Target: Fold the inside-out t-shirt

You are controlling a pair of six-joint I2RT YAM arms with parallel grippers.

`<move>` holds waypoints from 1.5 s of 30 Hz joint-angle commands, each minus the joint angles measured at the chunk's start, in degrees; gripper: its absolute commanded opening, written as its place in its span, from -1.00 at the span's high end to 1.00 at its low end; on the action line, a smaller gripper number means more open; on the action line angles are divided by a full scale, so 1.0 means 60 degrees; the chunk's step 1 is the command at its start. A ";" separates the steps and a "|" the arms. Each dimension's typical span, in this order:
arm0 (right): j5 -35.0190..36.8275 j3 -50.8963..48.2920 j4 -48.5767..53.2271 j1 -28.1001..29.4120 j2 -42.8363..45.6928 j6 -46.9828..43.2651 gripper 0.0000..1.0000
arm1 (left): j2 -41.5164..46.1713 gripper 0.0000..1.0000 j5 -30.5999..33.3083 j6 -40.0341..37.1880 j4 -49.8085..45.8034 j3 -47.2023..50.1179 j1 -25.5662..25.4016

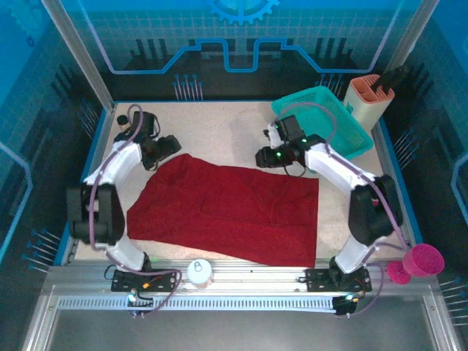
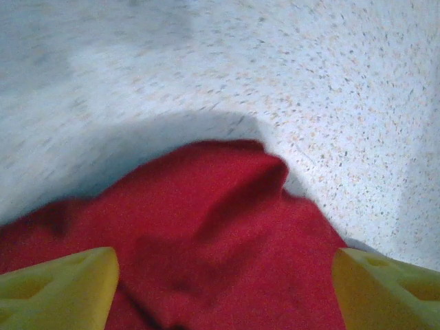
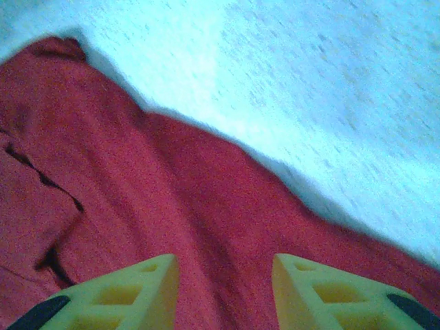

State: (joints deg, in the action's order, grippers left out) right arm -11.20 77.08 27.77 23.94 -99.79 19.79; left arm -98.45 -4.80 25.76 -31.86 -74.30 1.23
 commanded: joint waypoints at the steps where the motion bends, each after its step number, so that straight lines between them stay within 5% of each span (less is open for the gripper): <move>1: -0.1323 0.1056 -0.0954 0.0097 -0.1164 0.0455 0.13 | -0.1300 -0.60 -0.1359 -0.1687 -0.0524 -0.1469 0.0035; 9: -0.1174 0.4199 -0.1136 0.1299 -0.4520 0.1264 0.01 | -0.3432 -0.58 -0.1266 -0.2487 -0.1473 -0.3113 -0.0011; 12: -0.1195 0.5257 -0.0875 0.1690 -0.5522 0.1514 -0.02 | -0.4267 -0.23 -0.1982 -0.2949 -0.2556 -0.3901 -0.0137; 21: -0.1894 0.6208 -0.0585 0.2306 -0.6977 0.1844 -0.02 | -0.3555 -0.12 -0.2020 -0.3322 -0.2599 -0.2539 -0.0308; 23: -0.2058 0.6464 -0.0592 0.2308 -0.7329 0.1765 0.27 | -0.3688 0.21 -0.2074 -0.3421 -0.2557 -0.2584 -0.0309; 25: -0.2303 0.6655 -0.0854 0.2282 -0.7488 0.1638 0.68 | -0.3792 0.93 -0.2184 -0.3673 -0.2469 -0.2849 -0.0308; 26: -0.2502 0.6658 -0.1167 0.2254 -0.7443 0.1536 0.87 | -0.3773 1.00 -0.2246 -0.3854 -0.2307 -0.2989 -0.0308; 27: -0.2583 0.6637 -0.1469 0.2214 -0.7335 0.1455 1.00 | -0.3669 1.00 -0.2227 -0.3993 -0.2146 -0.3099 -0.0308; 31: -0.2801 0.6634 -0.2264 0.2050 -0.6754 0.0901 1.00 | -0.2338 1.00 -0.2008 -0.4490 -0.0638 -0.2655 -0.0336; 36: -0.2650 0.3954 -0.3846 0.2340 -0.4777 -0.0329 1.00 | 0.0688 1.00 -0.1216 -0.4404 0.2325 0.0912 -0.0829; 37: -0.2222 0.3076 -0.4225 0.2500 -0.4331 -0.0521 1.00 | 0.1355 0.92 -0.0797 -0.4257 0.2994 0.1913 -0.1054; 39: -0.1480 0.1725 -0.4661 0.2856 -0.3789 -0.0808 1.00 | 0.2216 0.28 -0.0442 -0.4021 0.4126 0.3451 -0.1458; 41: -0.1121 0.0797 -0.4733 0.3185 -0.3579 -0.0873 0.47 | 0.2597 -0.02 -0.0805 -0.3686 0.4461 0.4529 -0.1597; 45: -0.1598 0.0079 -0.4872 0.3175 -0.3242 -0.0352 0.22 | 0.2845 -0.12 -0.0711 -0.2459 0.2987 0.4358 -0.1435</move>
State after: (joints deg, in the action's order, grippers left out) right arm -20.16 80.31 1.15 43.11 -119.90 17.45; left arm -81.80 -10.55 5.72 -13.80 -48.07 -8.27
